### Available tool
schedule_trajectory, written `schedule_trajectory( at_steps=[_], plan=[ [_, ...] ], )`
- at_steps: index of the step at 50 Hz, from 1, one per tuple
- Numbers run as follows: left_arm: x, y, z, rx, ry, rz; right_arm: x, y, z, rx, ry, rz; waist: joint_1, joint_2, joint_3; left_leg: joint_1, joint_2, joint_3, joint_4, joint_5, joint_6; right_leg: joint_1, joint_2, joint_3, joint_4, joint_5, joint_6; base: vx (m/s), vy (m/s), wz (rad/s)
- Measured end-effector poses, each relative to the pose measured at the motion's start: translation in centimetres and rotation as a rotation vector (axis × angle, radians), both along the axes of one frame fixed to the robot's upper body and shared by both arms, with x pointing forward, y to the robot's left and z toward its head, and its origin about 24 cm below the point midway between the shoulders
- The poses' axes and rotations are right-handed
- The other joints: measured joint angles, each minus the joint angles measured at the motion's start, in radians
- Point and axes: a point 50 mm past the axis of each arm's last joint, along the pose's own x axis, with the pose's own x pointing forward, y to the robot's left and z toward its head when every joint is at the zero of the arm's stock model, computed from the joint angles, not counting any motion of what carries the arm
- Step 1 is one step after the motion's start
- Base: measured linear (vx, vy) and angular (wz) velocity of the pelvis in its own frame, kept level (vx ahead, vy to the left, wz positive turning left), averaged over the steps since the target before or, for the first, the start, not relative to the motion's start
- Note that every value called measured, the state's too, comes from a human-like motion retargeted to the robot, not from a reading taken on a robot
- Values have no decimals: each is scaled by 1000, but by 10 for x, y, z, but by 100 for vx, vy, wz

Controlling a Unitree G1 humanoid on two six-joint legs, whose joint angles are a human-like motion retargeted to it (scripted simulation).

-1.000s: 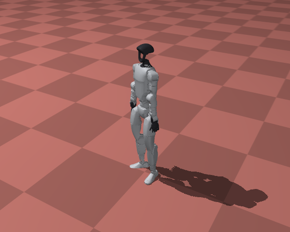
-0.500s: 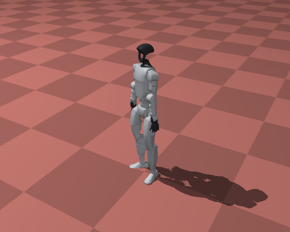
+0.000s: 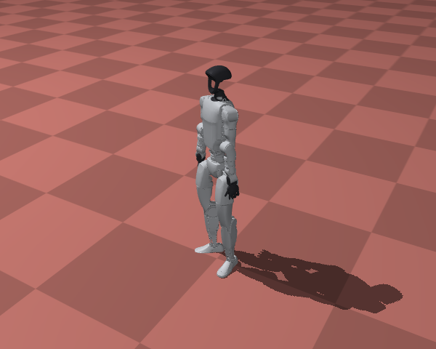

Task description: In place motions

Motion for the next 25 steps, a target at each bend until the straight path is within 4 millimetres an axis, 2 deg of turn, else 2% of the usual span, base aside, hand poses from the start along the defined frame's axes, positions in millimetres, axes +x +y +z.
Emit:
schedule_trajectory(
  at_steps=[25],
  plan=[
    [-1, 0, 0, 1, 2, 3, 0, 0, 0, 0, 0, 4, 0, 1, 1, 0, 0, 0, 0, 1, 0, 0, -1, 0, 0, 0, 0, 0, 0, 0]
  ],
)
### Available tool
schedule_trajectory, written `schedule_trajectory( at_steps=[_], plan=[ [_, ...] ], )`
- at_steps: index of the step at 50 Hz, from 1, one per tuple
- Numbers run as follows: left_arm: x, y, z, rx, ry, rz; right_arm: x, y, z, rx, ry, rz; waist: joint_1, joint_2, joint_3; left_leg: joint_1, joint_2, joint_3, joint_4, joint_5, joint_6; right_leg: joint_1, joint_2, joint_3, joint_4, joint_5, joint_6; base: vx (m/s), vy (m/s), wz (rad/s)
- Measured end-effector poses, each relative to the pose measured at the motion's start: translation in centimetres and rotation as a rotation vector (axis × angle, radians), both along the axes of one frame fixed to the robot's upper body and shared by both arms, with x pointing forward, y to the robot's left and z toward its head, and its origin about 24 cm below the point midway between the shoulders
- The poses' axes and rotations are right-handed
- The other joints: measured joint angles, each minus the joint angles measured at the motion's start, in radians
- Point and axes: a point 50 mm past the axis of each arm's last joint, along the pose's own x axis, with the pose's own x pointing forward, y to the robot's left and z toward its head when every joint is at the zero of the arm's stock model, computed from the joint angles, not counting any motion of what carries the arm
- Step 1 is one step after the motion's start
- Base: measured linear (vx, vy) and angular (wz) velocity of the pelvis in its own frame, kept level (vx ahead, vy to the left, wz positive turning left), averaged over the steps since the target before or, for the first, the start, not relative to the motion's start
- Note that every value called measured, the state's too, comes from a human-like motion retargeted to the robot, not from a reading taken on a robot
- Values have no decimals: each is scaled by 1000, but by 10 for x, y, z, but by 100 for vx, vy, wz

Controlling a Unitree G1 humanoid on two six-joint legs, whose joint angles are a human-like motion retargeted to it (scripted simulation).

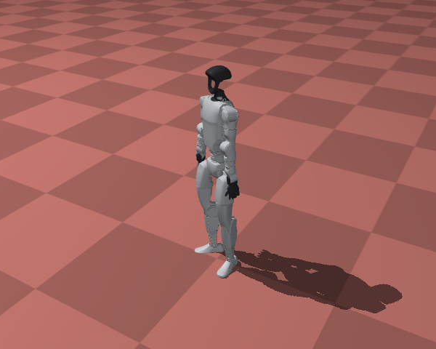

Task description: In place motions

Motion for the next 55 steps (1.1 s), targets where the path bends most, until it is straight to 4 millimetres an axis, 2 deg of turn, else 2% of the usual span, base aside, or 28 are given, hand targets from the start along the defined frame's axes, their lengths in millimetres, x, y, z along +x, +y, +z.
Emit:
schedule_trajectory(
  at_steps=[35, 45, 55],
  plan=[
    [2, 5, 0, 13, -1, -8, 3, 1, 0, 0, -8, 21, -4, 12, 1, -4, 17, 4, 2, 2, -11, -13, 4, 6, 11, 1, -2, 0, -1, 0],
    [-1, 11, 1, 28, 12, -5, 6, 1, 0, -22, -22, 85, -27, 31, 6, 0, 55, -9, 0, 18, -36, -6, 40, -6, 12, -12, -23, -9, -11, 5],
    [-5, 13, 1, 71, 2, 52, 4, -3, 0, -26, -16, 58, -59, 31, 13, -11, 124, -28, 68, 26, -76, 17, 93, -1, 3, -36, -57, -11, -16, 6]
  ],
)
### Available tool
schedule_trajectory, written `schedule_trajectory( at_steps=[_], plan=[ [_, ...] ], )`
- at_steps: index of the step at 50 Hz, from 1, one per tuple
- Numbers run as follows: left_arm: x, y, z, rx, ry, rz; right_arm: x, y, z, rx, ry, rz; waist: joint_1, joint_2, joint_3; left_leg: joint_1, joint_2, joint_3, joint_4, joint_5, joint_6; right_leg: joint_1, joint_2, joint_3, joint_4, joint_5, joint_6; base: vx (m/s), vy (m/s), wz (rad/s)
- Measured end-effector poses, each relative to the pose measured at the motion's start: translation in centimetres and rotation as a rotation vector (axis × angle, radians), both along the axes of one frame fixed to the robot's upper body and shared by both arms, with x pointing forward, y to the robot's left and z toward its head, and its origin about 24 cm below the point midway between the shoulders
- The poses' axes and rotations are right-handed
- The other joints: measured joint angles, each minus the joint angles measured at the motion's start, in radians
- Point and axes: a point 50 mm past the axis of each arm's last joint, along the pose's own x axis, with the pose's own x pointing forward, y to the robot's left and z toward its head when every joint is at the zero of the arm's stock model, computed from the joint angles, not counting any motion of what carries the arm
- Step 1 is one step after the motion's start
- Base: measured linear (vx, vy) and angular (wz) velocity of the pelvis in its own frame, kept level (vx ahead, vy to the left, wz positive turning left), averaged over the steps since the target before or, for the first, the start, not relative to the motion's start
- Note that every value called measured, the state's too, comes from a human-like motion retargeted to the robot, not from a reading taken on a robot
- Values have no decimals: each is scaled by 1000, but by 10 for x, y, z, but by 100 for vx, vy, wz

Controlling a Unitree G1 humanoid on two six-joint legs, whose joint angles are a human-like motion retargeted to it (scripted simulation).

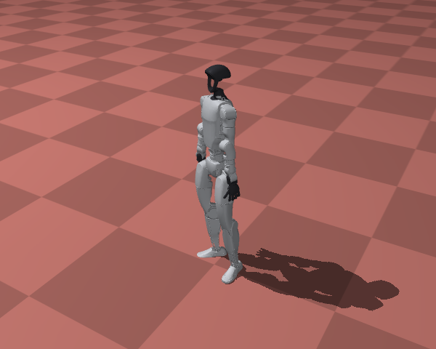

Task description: In place motions

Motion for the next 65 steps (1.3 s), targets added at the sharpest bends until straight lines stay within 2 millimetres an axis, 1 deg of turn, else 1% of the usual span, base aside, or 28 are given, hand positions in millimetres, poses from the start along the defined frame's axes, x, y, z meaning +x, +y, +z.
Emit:
schedule_trajectory(
  at_steps=[3, 7, 8, 10, 13, 16, 21, 24, 27, 30, 32, 35, 37, 40, 42, 43, 45, 47, 48, 50, 51, 52, 53, 55, 57, 60, 63, 65],
  plan=[
    [5, 1, -1, 15, -23, 16, -2, -6, 1, -16, 1, -12, 4, -17, 8, -32, 17, -4, 77, 8, 11, 5, -6, 11, -4, -2, -10, -15, -15, 11],
    [19, 2, -2, 44, -74, 27, -5, -19, 4, -61, 3, -43, 10, -49, 35, -124, 11, -82, 262, 11, 90, 8, -38, 26, -4, 0, -29, -16, -8, 26],
    [23, 2, -2, 49, -89, 28, -6, -23, 5, -76, 4, -50, 13, -53, 42, -149, 12, -86, 298, 5, 101, 5, -45, 27, -2, 1, -32, -16, -5, 21],
    [27, 2, -3, 57, -110, 27, -9, -29, 7, -101, 7, -57, 19, -55, 53, -182, 13, -72, 324, -1, 96, 4, -51, 23, 0, 3, -37, -13, -5, 21],
    [37, 5, -3, 71, -152, 2, -12, -39, 9, -149, 10, -58, 38, -39, 112, -252, -34, -106, 264, 0, 72, 24, -36, 5, -3, 10, -49, -19, -3, 16],
    [43, 8, -2, 77, -176, -26, -13, -43, 11, -168, 6, -57, 85, -28, 174, -317, -78, -105, 140, -9, 60, 49, -23, -1, -8, 19, -59, -17, -3, -15],
    [35, 8, -3, 64, -160, -26, -14, -41, 10, -166, 6, -49, 154, -36, 233, -441, -129, -92, 8, -39, 53, 65, -39, -25, -18, 41, -71, -8, -2, -11],
    [25, 5, -3, 52, -121, 2, -3, -36, 8, -145, -20, -39, 194, -50, 275, -522, -133, -110, 8, -37, 63, 63, -60, -20, -21, 59, -79, -18, 1, -31],
    [9, 2, -2, 35, -61, 25, 12, -29, 6, -107, -57, -24, 233, -66, 308, -566, -122, -123, 27, -32, 71, 58, -80, 9, -20, 74, -85, -12, 4, -51],
    [-10, -2, 0, 19, 7, 35, 23, -23, 5, -70, -89, -7, 251, -69, 315, -570, -109, -125, 35, -31, 71, 53, -92, 32, -16, 82, -82, -2, 7, -30],
    [-21, -5, 2, 10, 45, 43, 30, -20, 5, -47, -110, 4, 238, -65, 306, -560, -107, -126, 42, -32, 69, 49, -95, 28, -14, 82, -77, -1, 10, 7],
    [-31, -9, 4, -1, 80, 50, 35, -17, 5, -28, -127, 12, 213, -57, 285, -533, -101, -120, 65, -30, 67, 40, -96, 27, -5, 77, -63, 2, 11, 23],
    [-36, -11, 4, -3, 93, 50, 35, -17, 4, -24, -125, 11, 190, -47, 262, -494, -88, -119, 103, -22, 63, 28, -96, 38, 8, 67, -54, 8, 14, 33],
    [-36, -11, 4, 0, 91, 49, 31, -17, 4, -30, -107, 3, 159, -40, 234, -441, -72, -128, 167, -1, 61, 20, -100, 29, 14, 62, -44, 10, 15, 33],
    [-32, -9, 3, 7, 74, 45, 24, -18, 4, -40, -84, -14, 138, -42, 209, -384, -62, -132, 226, 19, 63, 14, -111, 23, 14, 61, -37, 15, 13, 28],
    [-33, -9, 3, 13, 69, 42, 17, -18, 4, -45, -69, -20, 133, -52, 196, -339, -66, -120, 224, 37, 63, 14, -124, 25, 13, 62, -32, 18, 13, 17],
    [-22, -4, 1, 28, 39, 41, 15, -20, 4, -53, -51, -35, 119, -46, 175, -299, -42, -123, 283, 40, 63, 1, -124, 18, 18, 60, -26, 19, 11, 15],
    [-19, -2, 1, 41, 20, 40, 5, -20, 4, -61, -26, -40, 105, -52, 154, -217, -55, -129, 252, 77, 65, 2, -131, 16, 15, 60, -19, 24, 14, 10],
    [-12, 1, 0, 47, 1, 44, 5, -21, 4, -65, -21, -41, 94, -43, 150, -183, -55, -144, 240, 96, 61, 3, -120, 11, 15, 59, -17, 23, 11, 8],
    [-6, 3, -1, 59, -26, 45, -1, -22, 5, -72, -6, -42, 75, -20, 131, -94, -57, -152, 145, 86, -12, 3, -92, 1, 17, 54, -12, 24, 12, 0],
    [-2, 3, -1, 57, -39, 44, -2, -24, 5, -79, -3, -42, 67, -10, 130, -61, -64, -135, 94, 43, -2, 12, -84, 0, 15, 52, -7, 32, 20, -9],
    [1, 3, -2, 54, -47, 43, -4, -27, 6, -87, 4, -42, 56, 2, 124, -33, -72, -114, 39, 26, 13, 20, -75, 1, 14, 49, -2, 43, 23, -7],
    [1, 2, -2, 46, -45, 40, -9, -30, 7, -96, 19, -41, 40, 18, 108, -11, -83, -89, -26, 61, 41, 26, -64, 1, 14, 46, 5, 37, 20, 7],
    [8, 0, -2, 21, -49, 32, -12, -33, 8, -115, 32, -46, 4, 28, 86, -10, -103, -127, -80, 91, 51, 22, -75, -22, 16, 41, 19, 13, 18, 27],
    [30, 1, -2, 7, -87, 0, -7, -31, 7, -139, -3, -109, -24, 37, 64, -61, -99, -107, -77, 98, 45, -12, -89, -46, 24, 36, 34, -7, 21, 42],
    [63, 11, 0, 15, -186, -102, -11, -25, 6, -131, -43, -261, -28, 25, 87, -99, -120, -162, -22, 72, 71, -6, -122, -68, 40, 38, 51, 13, 16, 37],
    [85, 19, 2, 50, -252, -198, -27, -18, 5, -110, 2, -339, 41, 2, 97, -76, -137, -133, -10, 50, 83, 6, -140, -56, 50, 43, 50, 28, 10, -31],
    [92, 22, 4, 81, -289, -209, -29, -14, 4, -113, 16, -315, 76, -10, 93, -73, -140, -117, -2, 34, 82, -1, -145, -41, 57, 43, 43, 15, 16, -34]
  ],
)
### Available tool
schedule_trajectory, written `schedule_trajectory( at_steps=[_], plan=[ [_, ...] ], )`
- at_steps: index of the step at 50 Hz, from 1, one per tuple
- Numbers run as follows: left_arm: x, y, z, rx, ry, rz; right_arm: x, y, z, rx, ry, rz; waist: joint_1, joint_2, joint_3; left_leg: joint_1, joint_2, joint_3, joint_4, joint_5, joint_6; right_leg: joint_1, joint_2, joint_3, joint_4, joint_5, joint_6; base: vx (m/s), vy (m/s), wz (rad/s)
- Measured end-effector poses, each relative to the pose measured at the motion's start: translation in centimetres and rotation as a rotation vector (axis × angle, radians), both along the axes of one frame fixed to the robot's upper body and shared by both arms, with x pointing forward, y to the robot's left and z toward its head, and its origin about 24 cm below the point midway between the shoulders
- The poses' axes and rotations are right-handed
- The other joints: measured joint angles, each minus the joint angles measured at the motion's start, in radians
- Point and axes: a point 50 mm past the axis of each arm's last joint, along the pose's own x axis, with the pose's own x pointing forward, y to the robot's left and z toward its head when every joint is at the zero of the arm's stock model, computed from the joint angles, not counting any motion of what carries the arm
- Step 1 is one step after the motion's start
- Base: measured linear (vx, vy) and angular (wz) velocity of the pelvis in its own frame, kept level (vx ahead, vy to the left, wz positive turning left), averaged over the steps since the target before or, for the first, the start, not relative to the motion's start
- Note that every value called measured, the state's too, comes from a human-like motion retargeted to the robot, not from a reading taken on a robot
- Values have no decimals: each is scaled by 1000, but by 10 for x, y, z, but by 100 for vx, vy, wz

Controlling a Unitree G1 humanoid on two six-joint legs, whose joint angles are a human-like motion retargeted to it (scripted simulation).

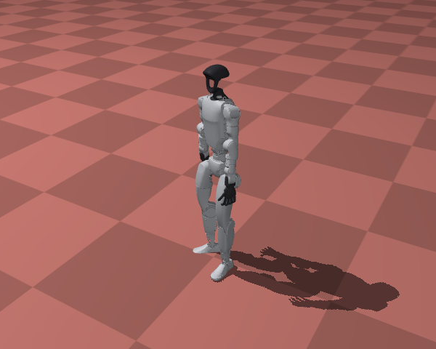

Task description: In place motions

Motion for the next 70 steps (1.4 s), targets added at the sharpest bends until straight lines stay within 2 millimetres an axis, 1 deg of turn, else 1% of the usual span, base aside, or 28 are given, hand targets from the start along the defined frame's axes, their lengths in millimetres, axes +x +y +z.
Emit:
schedule_trajectory(
  at_steps=[3, 5, 7, 8, 11, 15, 17, 20, 22, 25, 28, 32, 38, 40, 43, 44, 46, 48, 52, 56, 59, 60, 61, 62, 63, 64, 67, 70],
  plan=[
    [1, 2, 0, 4, -30, 64, 10, 6, -2, 11, -13, 121, 13, -10, 4, 6, -4, 12, 5, -15, 2, -2, -6, 6, 1, 4, 3, 6, 9, -16],
    [-6, 2, -1, -14, -12, 115, 21, 10, -4, 36, -36, 223, -4, -15, 8, 10, -13, 0, 4, -19, 6, 7, 1, -1, -12, 5, -3, 9, 6, 28],
    [-20, 2, -2, -31, 39, 163, 33, 15, -5, 68, -65, 329, -19, -19, 7, 7, -15, -11, 8, -23, 10, 11, -1, -16, -20, 8, 1, 4, 1, 16],
    [-28, 2, -2, -36, 70, 189, 41, 18, -6, 82, -82, 382, -4, -23, 6, 6, -9, 8, 12, -29, 9, 6, -5, 1, -17, 8, 8, 3, -2, -44],
    [-58, 2, -2, -42, 181, 248, 57, 24, -6, 109, -135, 479, 4, -33, 8, 9, -6, 20, 17, -37, 10, 2, -6, 13, -16, 11, 9, 2, -3, -29],
    [-95, -3, 1, -67, 318, 280, 74, 30, -5, 135, -186, 510, 11, -39, 13, 16, 0, 35, 19, -44, 10, -3, -2, 29, -11, 14, 7, -2, -4, -19],
    [-107, -8, 1, -75, 356, 281, 77, 31, -5, 146, -197, 491, 10, -40, 15, 18, 4, 35, 19, -46, 7, -1, 1, 28, -13, 13, 6, -2, -5, -4],
    [-121, -16, 2, -87, 383, 289, 77, 30, -5, 150, -204, 446, 8, -38, 17, 16, 9, 31, 21, -46, 3, 3, 7, 23, -14, 13, 4, -3, -7, 7],
    [-125, -21, 2, -99, 387, 300, 74, 27, -5, 142, -197, 415, 7, -36, 19, 11, 13, 22, 24, -44, 0, 6, 11, 16, -15, 11, 2, -6, -7, 21],
    [-127, -27, 1, -113, 382, 319, 65, 21, -5, 118, -168, 376, 4, -32, 24, 1, 17, 3, 29, -40, -5, 12, 20, 7, -18, 8, -3, -8, -8, 32],
    [-123, -28, 0, -121, 368, 327, 53, 15, -4, 90, -123, 354, 2, -30, 34, -7, 17, -19, 31, -32, -10, 20, 29, 6, -21, 1, -9, -10, -10, 38],
    [-110, -25, -2, -121, 326, 316, 35, 7, -3, 58, -52, 335, 3, -33, 48, -13, 13, -41, 26, -30, -27, 30, 36, 1, -28, -6, -13, -11, -9, 37],
    [-88, -21, -5, -95, 254, 269, 18, -4, 0, 22, 19, 315, 20, -48, 53, -23, 13, -40, 47, -90, -56, 28, 20, -18, -40, -4, -17, -7, -2, 24],
    [-81, -20, -5, -93, 232, 253, 18, -8, 1, 10, 23, 313, 22, -53, 56, -34, 25, -20, 84, -98, -57, 26, 12, -25, -41, -1, -16, -1, 1, 11],
    [-75, -19, -6, -87, 204, 232, 21, -14, 2, -4, 18, 324, 30, -58, 63, -24, 32, 11, 116, -42, -18, 27, 3, -18, -40, 6, -12, 7, 8, -24],
    [-75, -19, -6, -83, 201, 228, 23, -15, 3, -7, 15, 328, 34, -59, 64, -15, 31, 20, 112, -42, -13, 28, 2, -12, -38, 7, -11, 11, 13, -47],
    [-78, -19, -6, -77, 203, 227, 27, -17, 3, -9, 4, 335, 39, -57, 59, 8, 31, 45, 91, -66, -13, 26, 4, 3, -35, 10, -6, 17, 19, -53],
    [-86, -19, -5, -76, 222, 238, 33, -17, 3, -4, -18, 337, 28, -53, 42, 23, 32, 66, 78, -87, -15, 20, 7, 18, -31, 12, 2, 24, 15, -43],
    [-95, -16, -4, -79, 260, 258, 45, -10, 1, 27, -83, 299, 6, -65, 15, 8, 32, 83, 106, -123, -17, 2, -11, 41, -25, 17, 18, 24, 16, -23],
    [-96, -10, -3, -55, 264, 254, 45, -6, 0, 65, -100, 269, 68, -83, 13, 45, 5, 101, 87, -156, 8, -1, -25, 82, -12, 20, 30, 27, 23, -62],
    [-95, -8, -3, -59, 266, 267, 44, -5, -1, 80, -97, 307, 108, -82, -3, 55, -8, 90, 77, -179, 22, -23, -38, 103, 31, 3, 35, 25, 24, -52],
    [-95, -8, -3, -63, 266, 276, 44, -6, -1, 83, -100, 331, 112, -77, -8, 60, -9, 87, 71, -186, 28, -33, -42, 107, 57, -8, 34, 26, 27, -29],
    [-95, -8, -2, -65, 264, 282, 45, -7, 0, 81, -102, 349, 116, -70, -9, 65, -6, 88, 66, -191, 31, -44, -39, 116, 83, -15, 16, 26, 25, -28],
    [-96, -7, -2, -65, 263, 290, 45, -8, 0, 78, -104, 373, 119, -62, -9, 73, -2, 91, 59, -195, 34, -57, -33, 133, 117, -22, -8, 24, 18, -33],
    [-96, -6, -2, -62, 263, 299, 45, -10, 0, 73, -103, 404, 121, -51, -7, 86, 4, 95, 50, -198, 37, -76, -18, 165, 164, -26, -45, 22, 13, -22],
    [-96, -5, -2, -53, 264, 304, 45, -11, 1, 67, -99, 433, 114, -45, -1, 98, 7, 98, 42, -198, 41, -93, -5, 193, 199, -24, -55, 20, 11, -2],
    [-96, -1, -1, -16, 267, 307, 46, -16, 2, 51, -93, 483, 61, -37, 24, 123, 10, 92, 27, -194, 53, -131, 36, 266, 241, -9, -34, 10, 6, 60],
    [-95, 3, 0, -5, 271, 279, 40, -21, 3, 32, -98, 468, 13, -36, 39, 130, 12, 95, 23, -193, 66, -186, 57, 301, 221, -13, -29, 10, 3, 56]
  ],
)
